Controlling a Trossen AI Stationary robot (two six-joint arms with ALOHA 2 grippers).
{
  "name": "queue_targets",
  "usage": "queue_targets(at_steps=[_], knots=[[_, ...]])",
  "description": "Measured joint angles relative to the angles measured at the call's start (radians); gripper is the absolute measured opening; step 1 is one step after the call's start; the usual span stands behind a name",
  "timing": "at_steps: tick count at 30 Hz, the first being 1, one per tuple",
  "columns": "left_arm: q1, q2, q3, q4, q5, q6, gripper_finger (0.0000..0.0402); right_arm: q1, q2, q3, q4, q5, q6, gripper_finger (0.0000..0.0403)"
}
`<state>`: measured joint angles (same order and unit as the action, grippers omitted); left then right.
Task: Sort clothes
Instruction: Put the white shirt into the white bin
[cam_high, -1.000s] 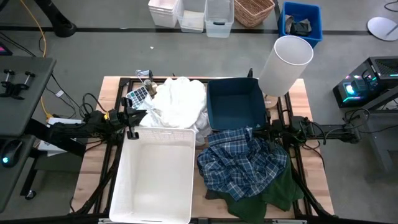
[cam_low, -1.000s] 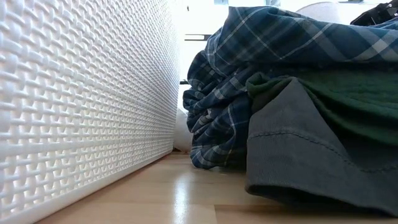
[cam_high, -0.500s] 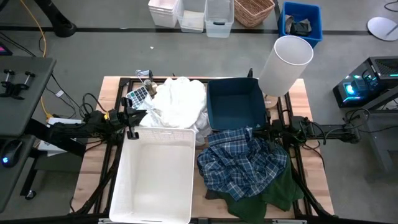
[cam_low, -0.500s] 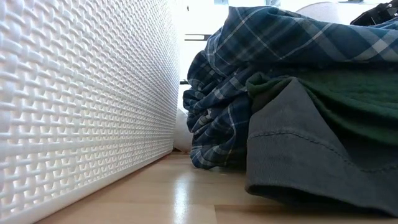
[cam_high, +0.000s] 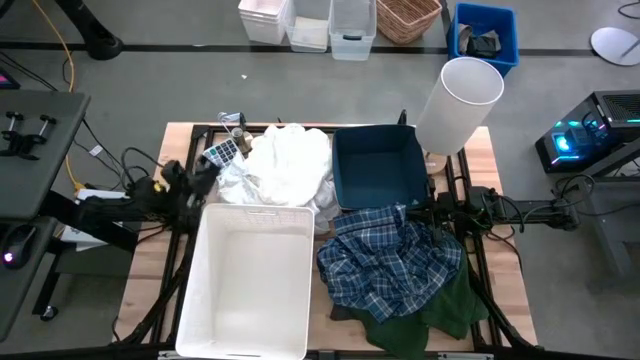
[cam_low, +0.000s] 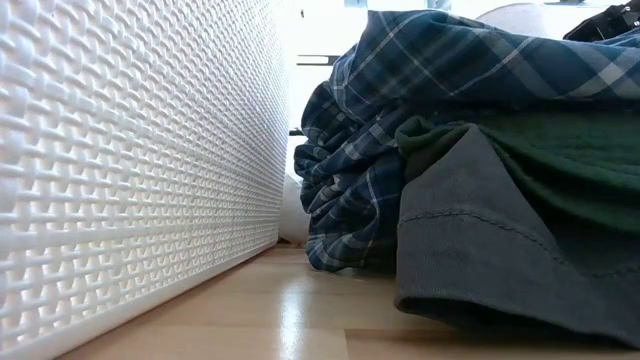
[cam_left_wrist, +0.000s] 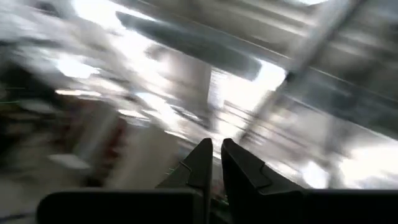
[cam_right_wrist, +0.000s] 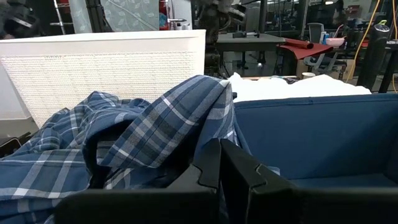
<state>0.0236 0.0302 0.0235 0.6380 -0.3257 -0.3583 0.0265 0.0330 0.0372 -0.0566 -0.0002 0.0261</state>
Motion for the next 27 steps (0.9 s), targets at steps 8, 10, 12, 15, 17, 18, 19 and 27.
queue_targets(at_steps=[8,10,12,15,17,18,19,27], knots=[[0.081,0.403,0.374,-0.578,0.105,-0.109,0.0026,0.000,0.000,0.000,0.000,0.000,0.000,0.0000],[0.129,0.562,0.525,-0.752,0.126,-0.043,0.0026,0.000,0.000,0.000,-0.001,0.000,0.000,0.0000],[0.190,0.718,0.675,-0.913,0.126,0.009,0.0026,0.000,0.000,0.000,0.000,0.000,0.000,0.0000],[0.279,0.926,0.873,-1.122,0.176,0.035,0.0027,0.000,0.000,0.000,-0.001,0.000,0.000,0.0000],[0.324,1.045,0.983,-1.203,0.240,0.057,0.0033,0.000,0.000,0.000,-0.001,0.000,0.000,0.0000],[0.341,1.099,1.027,-1.233,0.273,0.073,0.0038,0.000,0.000,0.000,-0.001,0.000,0.000,0.0000],[0.354,1.151,1.063,-1.256,0.302,0.078,0.0046,0.000,0.000,0.000,0.000,0.000,0.000,0.0000],[0.407,1.480,1.196,-1.347,0.348,0.020,0.0174,0.000,0.000,0.000,-0.001,0.000,0.000,0.0000]])
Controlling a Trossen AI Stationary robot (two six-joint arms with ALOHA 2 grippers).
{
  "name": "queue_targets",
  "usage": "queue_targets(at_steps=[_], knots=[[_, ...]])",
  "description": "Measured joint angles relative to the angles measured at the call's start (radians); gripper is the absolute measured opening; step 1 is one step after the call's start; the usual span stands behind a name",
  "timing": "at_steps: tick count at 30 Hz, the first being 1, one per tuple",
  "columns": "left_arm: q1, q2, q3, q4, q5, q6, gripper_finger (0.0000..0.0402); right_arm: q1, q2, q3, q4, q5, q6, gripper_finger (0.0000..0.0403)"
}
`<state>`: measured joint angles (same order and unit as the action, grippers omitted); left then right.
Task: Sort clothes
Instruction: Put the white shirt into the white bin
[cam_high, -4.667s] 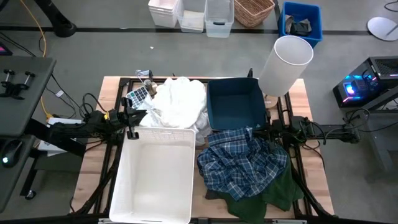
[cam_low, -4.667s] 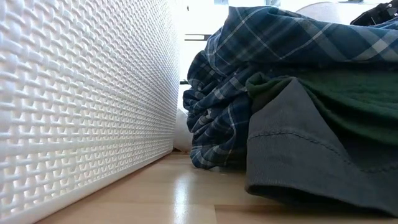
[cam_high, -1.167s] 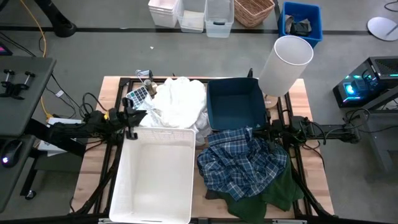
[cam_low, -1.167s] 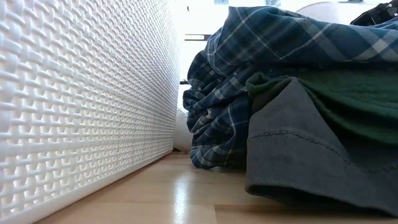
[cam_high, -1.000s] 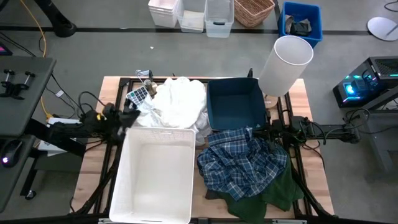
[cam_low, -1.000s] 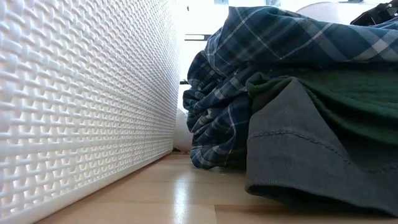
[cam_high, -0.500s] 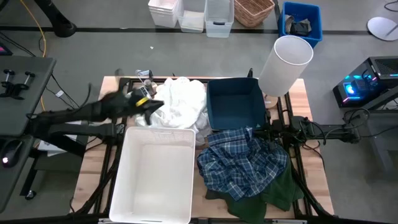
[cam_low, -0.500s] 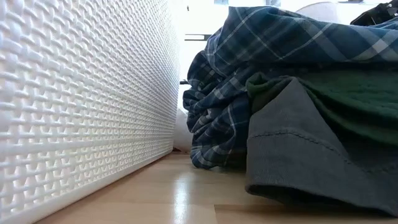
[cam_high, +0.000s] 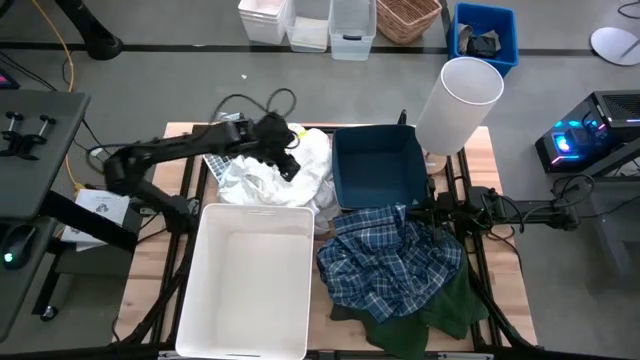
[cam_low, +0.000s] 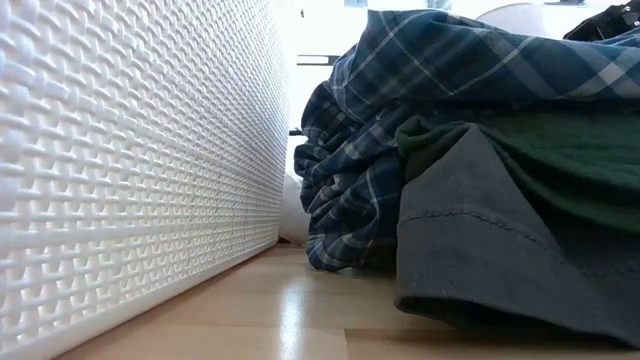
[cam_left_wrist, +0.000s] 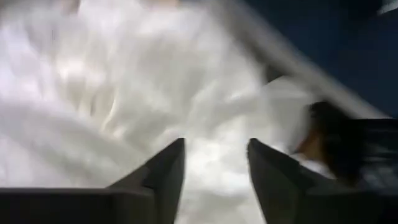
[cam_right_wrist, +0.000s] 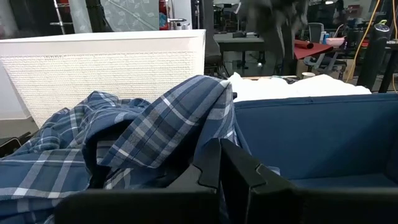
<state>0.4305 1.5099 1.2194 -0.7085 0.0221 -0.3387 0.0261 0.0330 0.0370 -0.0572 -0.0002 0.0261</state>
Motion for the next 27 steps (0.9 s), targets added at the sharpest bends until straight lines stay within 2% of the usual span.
queue_targets(at_steps=[4,8,12,20,22,24,26,27], knots=[[0.021,0.100,0.021,-0.038,-0.002,-0.092,0.0245,0.000,0.000,0.000,0.000,0.000,0.000,0.0000],[0.019,0.162,0.044,-0.034,-0.040,-0.111,0.0287,0.000,0.000,0.000,0.000,0.000,0.000,0.0000],[0.018,0.227,0.044,-0.073,-0.132,-0.146,0.0297,0.000,0.000,0.000,0.000,0.000,0.000,0.0000],[0.011,0.385,0.047,-0.094,-0.143,-0.234,0.0298,0.000,0.000,0.000,0.000,0.000,0.000,0.0000],[0.012,0.419,0.049,-0.094,-0.122,-0.229,0.0292,0.000,0.000,0.000,0.000,0.000,0.000,0.0000],[0.008,0.440,0.050,-0.096,-0.111,-0.205,0.0267,0.000,0.000,0.000,0.000,0.000,0.000,0.0000],[0.001,0.442,0.050,-0.097,-0.104,-0.184,0.0209,0.000,0.000,0.000,0.000,0.000,0.000,0.0000],[-0.001,0.433,0.049,-0.099,-0.095,-0.175,0.0165,0.000,0.000,0.000,0.000,0.000,0.000,0.0000]])
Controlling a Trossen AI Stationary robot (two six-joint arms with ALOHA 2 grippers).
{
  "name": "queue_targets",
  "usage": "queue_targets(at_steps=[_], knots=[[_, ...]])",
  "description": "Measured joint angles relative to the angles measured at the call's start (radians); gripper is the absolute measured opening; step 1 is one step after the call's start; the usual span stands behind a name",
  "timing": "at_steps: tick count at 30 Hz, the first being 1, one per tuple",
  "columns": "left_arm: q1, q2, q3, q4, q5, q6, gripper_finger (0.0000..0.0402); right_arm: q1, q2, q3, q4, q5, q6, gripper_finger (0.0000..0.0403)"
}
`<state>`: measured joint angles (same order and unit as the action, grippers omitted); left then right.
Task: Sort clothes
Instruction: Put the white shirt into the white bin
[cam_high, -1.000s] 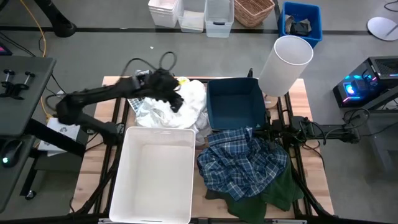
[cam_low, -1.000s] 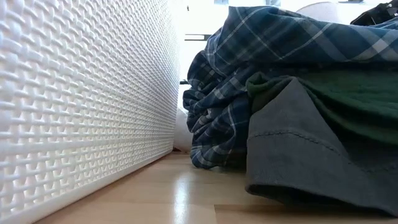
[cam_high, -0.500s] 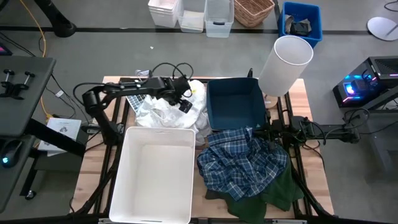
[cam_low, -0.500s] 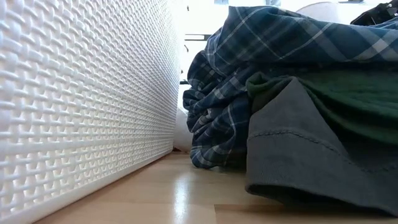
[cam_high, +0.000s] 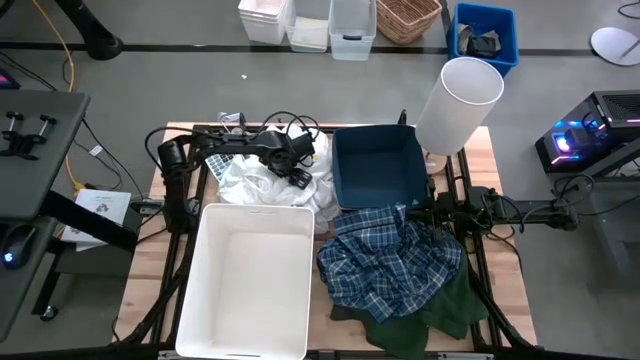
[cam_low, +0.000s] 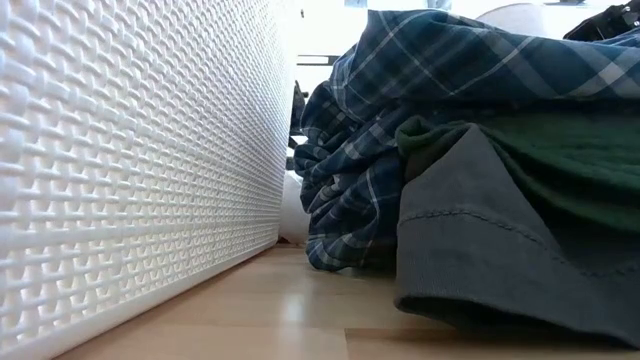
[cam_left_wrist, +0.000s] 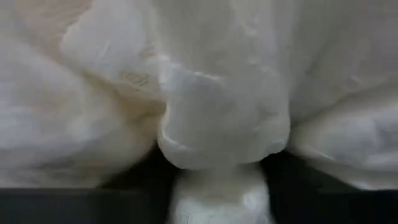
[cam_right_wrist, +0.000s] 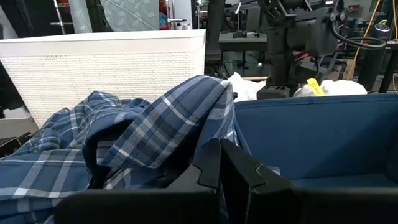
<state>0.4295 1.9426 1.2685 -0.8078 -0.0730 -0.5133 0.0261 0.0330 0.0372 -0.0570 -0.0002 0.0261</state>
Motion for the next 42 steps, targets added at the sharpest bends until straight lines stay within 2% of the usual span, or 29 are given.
queue_targets(at_steps=[2,3,6,9,13,16,19,22,27,30,33,36,42], knots=[[-0.007,-0.036,-0.004,0.001,0.017,0.024,0.0062,0.000,0.000,0.000,0.000,0.000,0.000,0.0000],[-0.012,-0.065,-0.009,-0.004,0.020,0.026,0.0035,0.000,0.000,0.000,0.000,0.000,0.000,0.0000],[-0.036,-0.189,-0.002,-0.044,0.019,0.041,0.0021,0.000,0.000,0.000,0.000,0.000,0.000,0.0000],[-0.065,-0.372,0.040,-0.067,0.009,0.116,0.0020,0.000,0.000,0.000,0.000,0.000,0.000,0.0000],[-0.118,-0.588,0.118,-0.064,-0.085,0.214,0.0020,0.000,0.000,0.000,0.000,0.000,0.000,0.0000],[-0.150,-0.709,0.177,0.021,-0.088,0.339,0.0020,0.000,0.000,0.000,0.000,0.000,0.000,0.0000],[-0.192,-0.779,0.239,0.165,-0.035,0.376,0.0020,0.000,0.000,0.000,0.000,0.000,0.000,0.0000],[-0.251,-0.815,0.329,0.234,0.040,0.371,0.0020,0.000,0.000,0.000,0.000,0.000,0.000,0.0000],[-0.395,-0.839,0.497,0.242,0.127,0.348,0.0019,0.000,0.000,0.000,0.000,0.000,0.000,0.0000],[-0.488,-0.838,0.555,0.248,0.199,0.298,0.0019,0.000,0.000,0.000,0.000,0.000,0.000,0.0000],[-0.575,-0.830,0.574,0.293,0.268,0.224,0.0019,0.000,0.000,0.000,0.000,0.000,0.000,0.0000],[-0.637,-0.822,0.575,0.278,0.278,0.115,0.0019,0.000,0.000,0.000,0.000,0.000,0.000,0.0000],[-0.728,-0.770,0.535,0.052,0.264,-0.081,0.0019,0.000,0.000,0.000,0.000,0.000,0.000,0.0000]])
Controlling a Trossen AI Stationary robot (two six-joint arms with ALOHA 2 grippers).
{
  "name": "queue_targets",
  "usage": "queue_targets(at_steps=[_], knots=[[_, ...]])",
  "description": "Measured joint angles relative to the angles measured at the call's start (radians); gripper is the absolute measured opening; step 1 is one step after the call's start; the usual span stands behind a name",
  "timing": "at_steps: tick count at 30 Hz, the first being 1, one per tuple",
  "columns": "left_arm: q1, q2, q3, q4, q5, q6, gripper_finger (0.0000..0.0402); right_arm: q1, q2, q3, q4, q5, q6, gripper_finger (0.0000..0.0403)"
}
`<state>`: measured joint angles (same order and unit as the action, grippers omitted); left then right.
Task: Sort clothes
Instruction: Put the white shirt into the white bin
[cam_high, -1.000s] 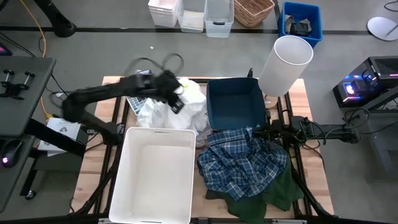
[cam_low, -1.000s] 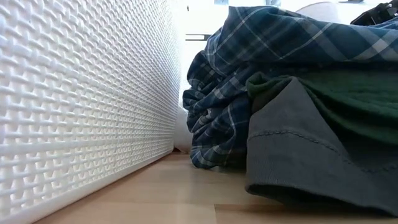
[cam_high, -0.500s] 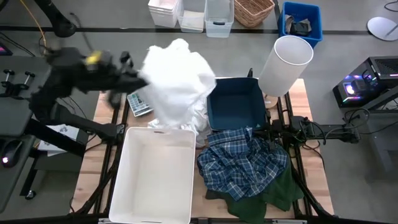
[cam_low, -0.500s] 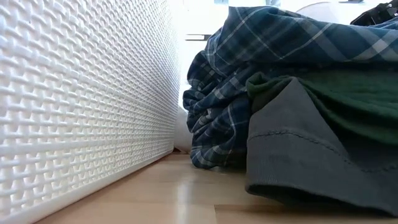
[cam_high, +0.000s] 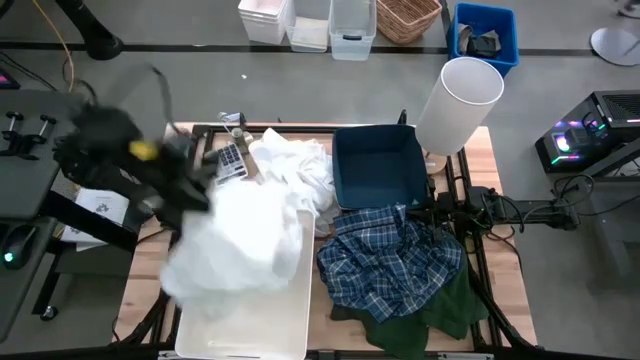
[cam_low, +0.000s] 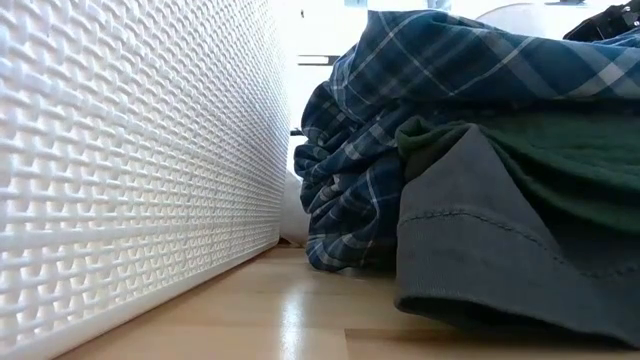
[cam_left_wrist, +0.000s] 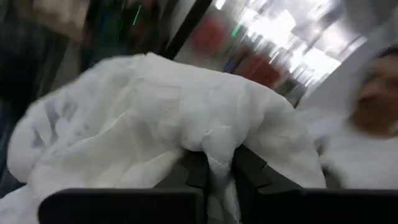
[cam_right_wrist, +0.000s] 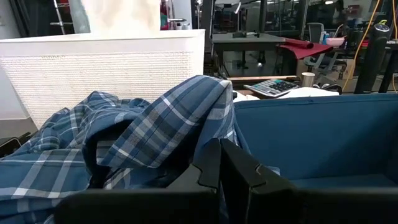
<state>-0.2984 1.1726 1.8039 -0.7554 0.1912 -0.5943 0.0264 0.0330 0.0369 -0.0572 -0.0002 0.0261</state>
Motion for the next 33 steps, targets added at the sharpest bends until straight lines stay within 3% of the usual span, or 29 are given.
queue_targets(at_steps=[5,8,11,15,20,26,30,33], knots=[[-0.029,0.051,-0.118,-0.300,-0.079,0.043,0.0019,0.000,0.000,0.000,0.000,0.000,0.000,0.0000],[-0.076,0.053,-0.245,-0.375,-0.118,0.042,0.0019,0.000,0.000,0.000,0.000,0.000,0.000,0.0000],[-0.178,0.049,-0.398,-0.286,-0.121,0.021,0.0019,0.000,0.000,0.000,0.000,0.000,0.000,0.0000],[-0.334,0.024,-0.577,-0.044,-0.178,-0.021,0.0021,0.000,0.000,0.000,0.000,0.000,0.000,0.0000],[-0.423,0.041,-0.727,0.201,-0.286,-0.058,0.0078,0.000,0.000,0.000,0.000,0.000,0.000,0.0000],[-0.404,0.061,-0.717,0.287,-0.294,0.093,0.0177,0.000,0.000,0.000,0.000,0.000,0.000,0.0000],[-0.318,0.059,-0.621,0.258,-0.296,0.191,0.0231,0.000,0.000,0.000,0.000,0.000,0.000,0.0000],[-0.212,0.059,-0.513,0.184,-0.389,0.308,0.0255,0.000,0.000,0.000,0.000,0.000,0.000,0.0000]])
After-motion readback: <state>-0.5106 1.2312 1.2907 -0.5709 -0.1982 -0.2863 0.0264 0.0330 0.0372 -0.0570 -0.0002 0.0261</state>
